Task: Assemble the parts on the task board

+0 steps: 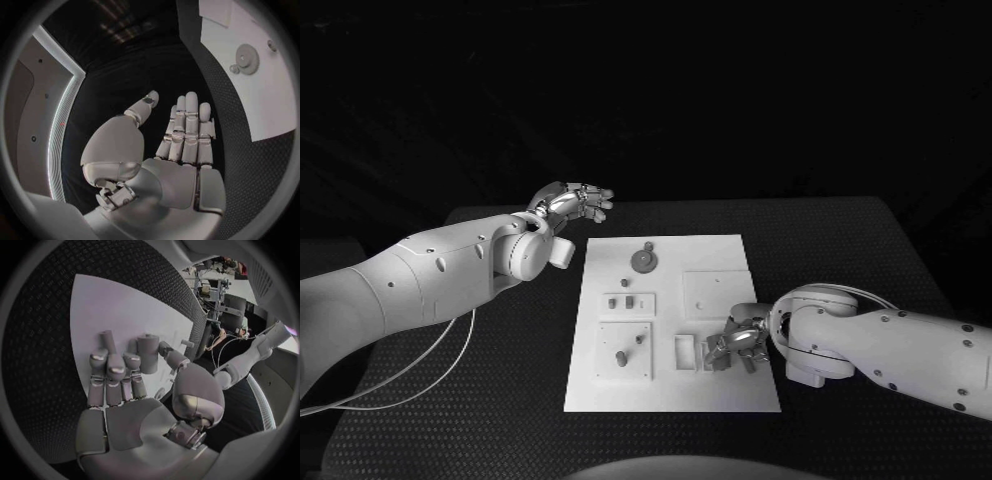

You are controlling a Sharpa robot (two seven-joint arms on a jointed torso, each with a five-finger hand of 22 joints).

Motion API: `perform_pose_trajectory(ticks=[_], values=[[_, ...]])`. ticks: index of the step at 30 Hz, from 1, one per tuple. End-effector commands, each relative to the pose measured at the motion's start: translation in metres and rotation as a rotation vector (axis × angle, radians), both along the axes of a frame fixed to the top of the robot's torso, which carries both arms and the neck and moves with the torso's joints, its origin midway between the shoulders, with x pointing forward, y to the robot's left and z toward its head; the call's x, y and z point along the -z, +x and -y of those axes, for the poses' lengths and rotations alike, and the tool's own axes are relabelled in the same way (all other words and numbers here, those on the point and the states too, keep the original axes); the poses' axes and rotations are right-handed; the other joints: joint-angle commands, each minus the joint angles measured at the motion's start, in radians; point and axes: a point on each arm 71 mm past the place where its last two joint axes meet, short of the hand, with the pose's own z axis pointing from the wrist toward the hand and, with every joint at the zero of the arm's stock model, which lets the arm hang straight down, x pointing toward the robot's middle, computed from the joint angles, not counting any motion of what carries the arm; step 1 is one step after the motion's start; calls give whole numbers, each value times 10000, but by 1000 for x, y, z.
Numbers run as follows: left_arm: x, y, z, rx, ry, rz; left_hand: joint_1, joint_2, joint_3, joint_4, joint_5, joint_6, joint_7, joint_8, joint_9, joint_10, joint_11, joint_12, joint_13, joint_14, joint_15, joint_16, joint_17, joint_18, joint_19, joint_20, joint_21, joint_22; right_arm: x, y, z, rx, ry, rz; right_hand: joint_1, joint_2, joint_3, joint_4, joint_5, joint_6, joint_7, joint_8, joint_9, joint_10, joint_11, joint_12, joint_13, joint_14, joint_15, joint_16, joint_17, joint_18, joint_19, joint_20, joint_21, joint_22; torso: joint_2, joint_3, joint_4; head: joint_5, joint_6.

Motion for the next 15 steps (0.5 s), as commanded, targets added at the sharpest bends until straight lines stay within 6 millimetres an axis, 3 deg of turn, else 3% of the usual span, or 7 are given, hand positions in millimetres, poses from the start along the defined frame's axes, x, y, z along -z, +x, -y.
perform_pose_trajectory(ticks=[1, 15], values=[[-1, 0, 2, 137, -118, 5, -110, -1, -7, 77, 4, -70, 20, 37, -15, -75, -16, 11, -13, 34, 66, -35, 12, 139, -19, -32, -46, 13, 7, -5, 8, 395, -85, -150, 157, 309, 121, -21, 53, 108, -15, -127, -716, 21, -67, -12, 14, 10, -81, -7, 16, 456, -10, -13, 75, -7, 4, 7, 1, 14, 3], [0, 0, 1, 135, -108, -30, -94, -3, 1, 71, 7, -70, 18, 49, -22, -79, -16, 12, -14, 33, 66, -45, 23, 142, -20, -33, -51, 20, -13, -5, 9, 1027, 1015, -219, -68, 149, 292, -111, 53, 261, -65, -109, -718, 124, -117, -48, 39, 56, -127, -8, 36, 456, 27, 1, 149, -49, 7, 11, -19, 28, 44]])
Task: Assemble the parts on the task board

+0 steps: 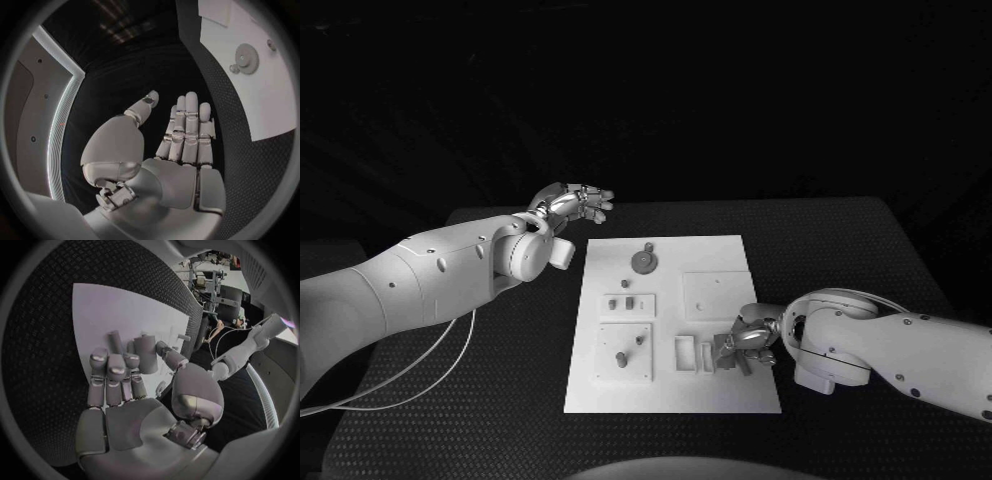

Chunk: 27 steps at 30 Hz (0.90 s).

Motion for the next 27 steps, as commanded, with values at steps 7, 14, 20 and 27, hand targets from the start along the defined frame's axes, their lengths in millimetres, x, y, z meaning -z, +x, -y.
perform_pose_trajectory(ticks=[7, 14, 20, 27], values=[[-1, 0, 3, 175, -129, -11, -72, -6, 10, 60, 10, -72, 17, 57, -21, -83, -15, 13, -16, 28, 67, -55, 21, 143, -24, -32, -56, 18, -5, 0, -10, 347, 480, -636, -100, -59, 91, -18, 34, 101, 5, 30, 38, 46, -26, -59, 17, -17, -72, -13, 14, 453, 27, -1, 28, -32, 7, -36, 10, -8, 48], [-1, -1, 3, 177, -126, -28, -85, -16, 4, 69, 7, -74, 19, 67, -29, -99, -6, 7, -20, 20, 73, -69, 29, 138, -29, -26, -63, 24, -6, 3, -25, 256, 488, -817, -195, -108, 92, -16, 30, 131, 2, 29, 35, 50, -28, -71, 31, -18, -73, -19, 20, 453, 17, 8, 37, -47, 16, -32, 8, 10, 11], [-1, 0, 4, 205, -137, -31, -93, -24, 1, 75, 7, -74, 19, 73, -33, -102, -5, 7, -21, 17, 76, -77, 35, 136, -32, -23, -68, 28, -6, 4, -37, 128, 548, -821, -297, -125, 74, -1, 29, 156, -4, 28, 34, 60, -34, -73, 48, -20, -75, -21, 27, 453, 10, 15, 48, -59, 16, -37, 28, -2, 4], [-1, -1, 5, 223, -143, -36, -94, -27, 1, 77, 7, -75, 18, 78, -37, -103, -4, 8, -22, 15, 77, -82, 39, 136, -34, -22, -71, 31, -4, 6, -42, -3, 424, -912, -339, -134, 67, -4, 29, 180, -10, 34, 35, 69, -39, -71, 60, -21, -77, -22, 30, 453, 5, 16, 55, -65, 21, -26, 30, 28, -30]])
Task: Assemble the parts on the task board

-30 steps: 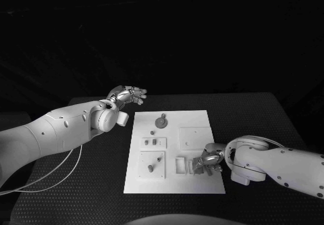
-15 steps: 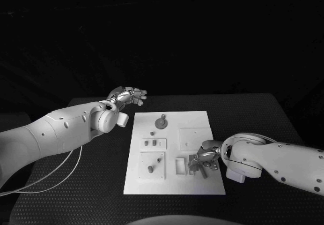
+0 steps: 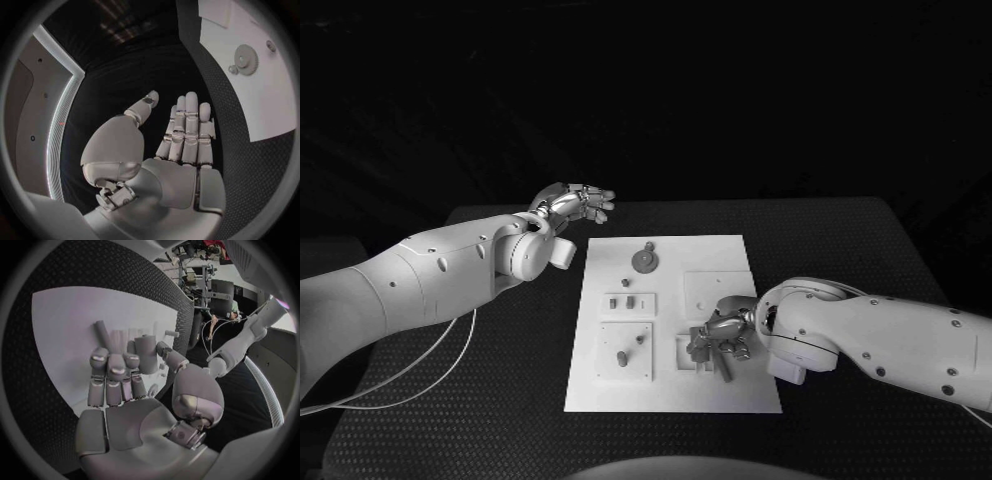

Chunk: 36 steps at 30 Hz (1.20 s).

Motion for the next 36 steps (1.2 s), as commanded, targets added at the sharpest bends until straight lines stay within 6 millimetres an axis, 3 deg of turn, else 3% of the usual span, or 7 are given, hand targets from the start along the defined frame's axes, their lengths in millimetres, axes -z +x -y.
perform_pose_trajectory(ticks=[1, 7, 24, 36], values=[[-1, 0, 3, 165, -130, 17, -94, -27, 1, 78, 7, -75, 18, 39, -15, -68, 31, 8, -12, 15, 78, -44, 10, 136, -34, -22, -32, 14, 2, -1, -1, -150, -127, -297, -100, 15, 7, 51, 29, 70, -3, 24, -9, 57, -26, -32, 19, -7, -68, -21, 13, 452, 3, 13, 57, -17, -1, 3, 4, 28, -32], [-1, 0, 3, 162, -128, 12, -96, -29, 1, 81, 7, -76, 18, 43, -19, -69, 31, 9, -13, 14, 79, -48, 15, 136, -36, -21, -35, 17, 6, -4, -6, -367, -227, -448, -162, 21, -13, 50, 29, 83, -7, 21, -11, 63, -30, -33, 33, -13, -72, -22, 19, 452, -6, 16, 65, -24, 3, 29, -11, 94, -88], [-1, 0, 3, 176, -130, -7, -98, -32, 3, 89, 7, -82, 19, 52, -29, -75, 33, 10, -15, 13, 81, -59, 27, 136, -39, -18, -41, 25, 11, -4, -7, -467, -381, -476, -317, -40, -74, 45, 29, 104, -12, 8, -19, 60, -35, -54, 61, -32, -77, -31, 31, 452, -34, 23, 82, -45, -5, 23, -19, 196, -193], [-1, -1, 3, 180, -130, -15, -111, -28, 3, 106, 7, -89, 21, 58, -38, -78, 35, 11, -16, 12, 83, -68, 36, 135, -39, -16, -47, 31, 13, -3, -9, -716, -581, -497, -497, -388, -218, 44, 29, 88, -5, -32, -35, 37, -28, -99, 99, -61, -76, -54, 43, 452, -63, 25, 105, -89, 1, 23, -8, 227, -223]])
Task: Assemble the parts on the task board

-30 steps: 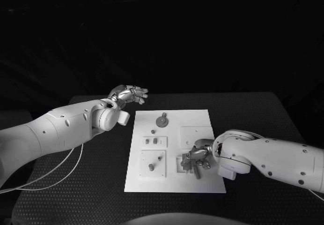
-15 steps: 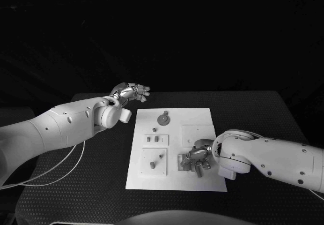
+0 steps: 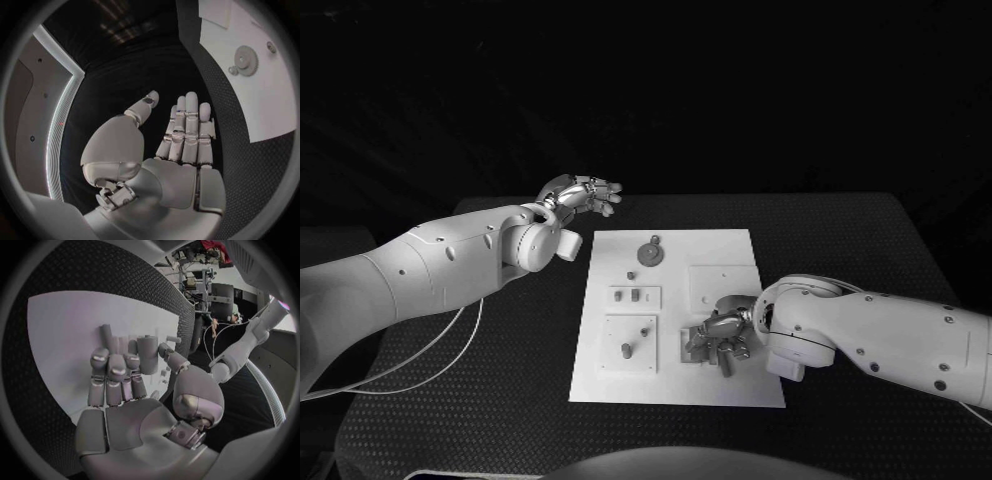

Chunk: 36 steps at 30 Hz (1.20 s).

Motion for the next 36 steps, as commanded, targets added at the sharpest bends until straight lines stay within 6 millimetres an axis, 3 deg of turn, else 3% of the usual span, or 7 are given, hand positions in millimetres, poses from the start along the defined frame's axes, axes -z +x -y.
perform_pose_trajectory(ticks=[1, 24, 36], values=[[-1, 0, 3, 155, -127, 24, -111, -28, 3, 52, 8, -54, -14, 59, -10, -39, 0, 11, -9, 12, 83, -68, 13, 135, -39, -16, -47, 18, 4, -3, 1, -323, -335, -128, 0, -164, -74, -2, 22, 14, 32, -69, -19, 32, -27, -65, 18, -27, -65, -58, 16, 393, -84, 6, 69, -18, 3, 4, 2, 19, -24], [-1, 0, 3, 167, -130, 13, -108, -29, 8, 62, 8, -62, -13, 71, -23, -43, 0, 14, -10, 14, 84, -80, 29, 136, -41, -15, -56, 27, 6, -2, 2, -395, -443, -105, -127, -617, -472, 93, 24, -53, 58, -124, -18, -29, -2, -143, 80, -81, -46, -106, 26, 393, -143, 7, 79, -115, 3, 6, -12, 70, -44], [-1, 0, 3, 176, -132, 4, -99, -27, 14, 63, 9, -59, -15, 81, -28, -43, -1, 16, -10, 17, 83, -84, 38, 138, -41, -15, -59, 33, 5, -1, 3, -360, -424, -75, -159, -620, -734, 40, 25, -78, 63, -134, -5, -53, 3, -164, 109, -106, -42, -118, 34, 393, -183, 6, 88, -146, 1, 6, -6, 79, -65]])
